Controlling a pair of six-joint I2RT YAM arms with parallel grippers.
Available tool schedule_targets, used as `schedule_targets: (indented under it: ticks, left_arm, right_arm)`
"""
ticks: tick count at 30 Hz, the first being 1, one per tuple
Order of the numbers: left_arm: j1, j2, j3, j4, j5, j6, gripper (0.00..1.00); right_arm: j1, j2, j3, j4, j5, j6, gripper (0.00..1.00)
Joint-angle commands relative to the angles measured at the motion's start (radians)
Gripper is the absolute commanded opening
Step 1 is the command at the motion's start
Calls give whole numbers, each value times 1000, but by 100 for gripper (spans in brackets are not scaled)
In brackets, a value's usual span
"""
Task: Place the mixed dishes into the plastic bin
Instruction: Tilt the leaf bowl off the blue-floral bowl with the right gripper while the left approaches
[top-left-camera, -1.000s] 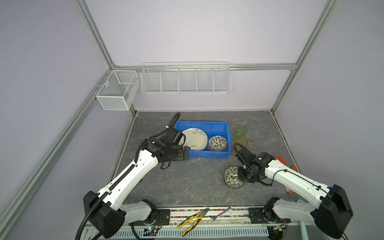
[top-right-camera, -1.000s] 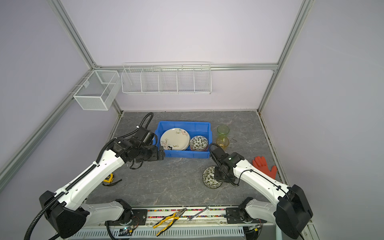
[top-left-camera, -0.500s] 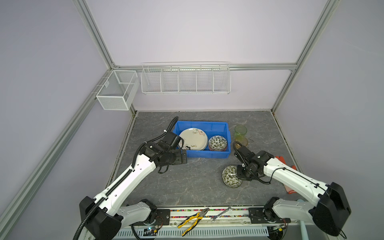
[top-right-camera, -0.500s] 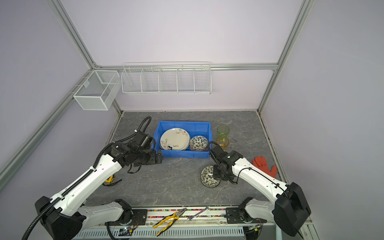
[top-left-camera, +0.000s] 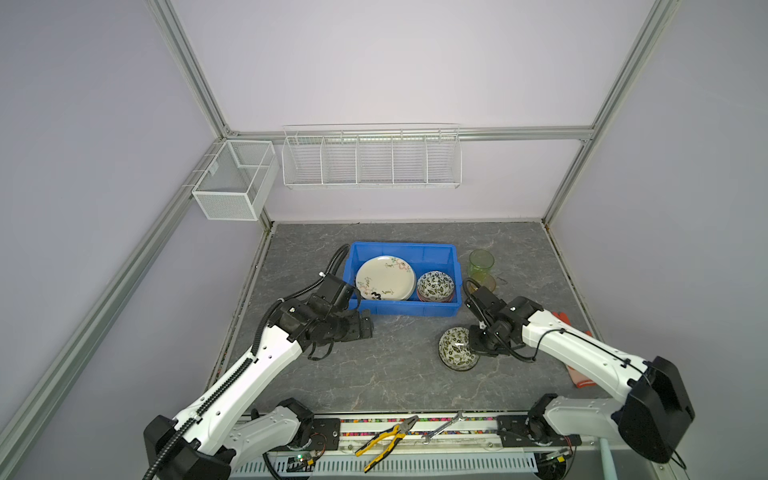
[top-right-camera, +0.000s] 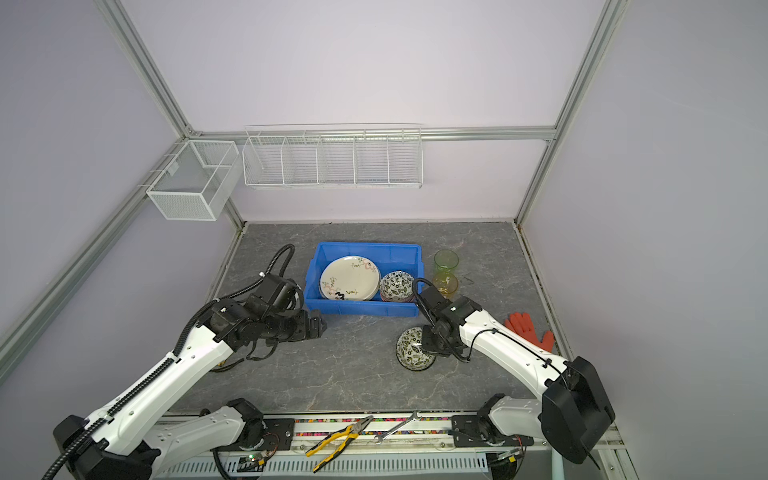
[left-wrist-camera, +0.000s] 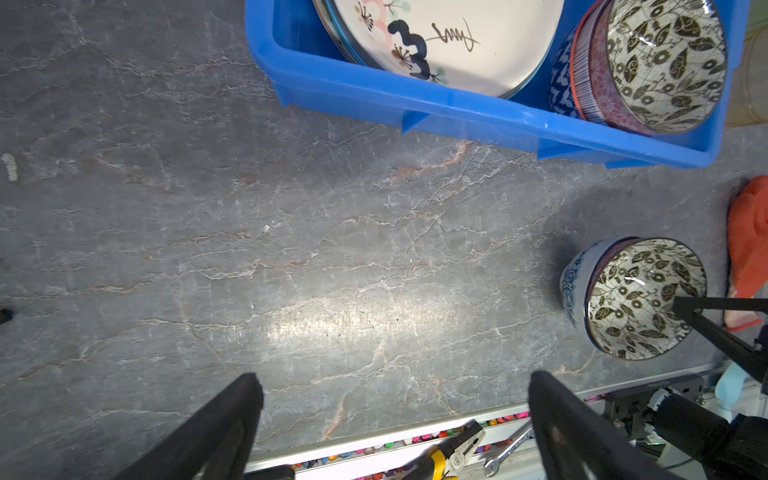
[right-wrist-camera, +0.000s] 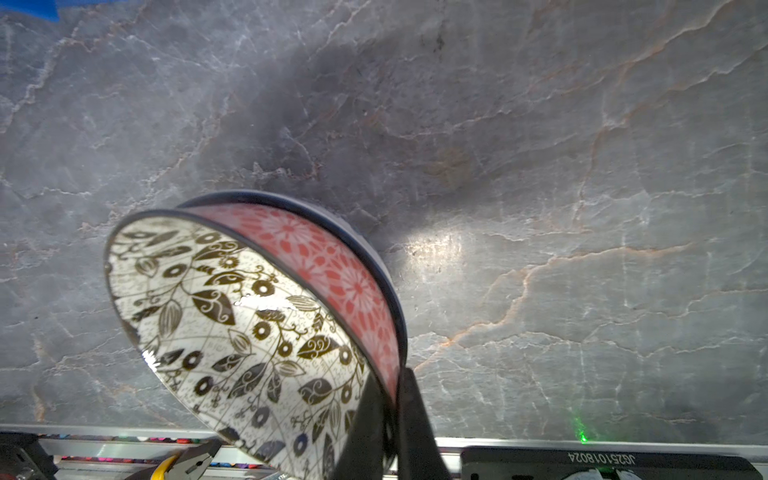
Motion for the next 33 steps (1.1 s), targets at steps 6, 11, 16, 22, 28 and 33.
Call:
schedule_targets:
  ticks: [6, 11, 16, 22, 28, 33]
  left_arm:
    - [-72, -14, -20, 58, 13, -72, 100]
    - [-164, 51, 2, 139, 20, -116, 100]
    - [-209, 117, 42, 199, 32, -131, 100]
    - [-275, 216, 112, 229, 33, -111, 100]
    - [-353, 335, 182, 271, 35, -103, 100]
    - [-390, 452, 266, 256, 70, -69, 98]
  right_arm:
    - [-13, -25, 45, 19, -22, -4, 7]
    - [-14, -60, 52, 7, -22, 1, 7]
    - [-15, -90, 71, -40, -36, 9, 6]
    - [-15, -139, 78, -56, -42, 27, 6]
    - [-14, -160, 73, -53, -65, 43, 7]
    - [-14, -164, 64, -16, -109, 55, 6]
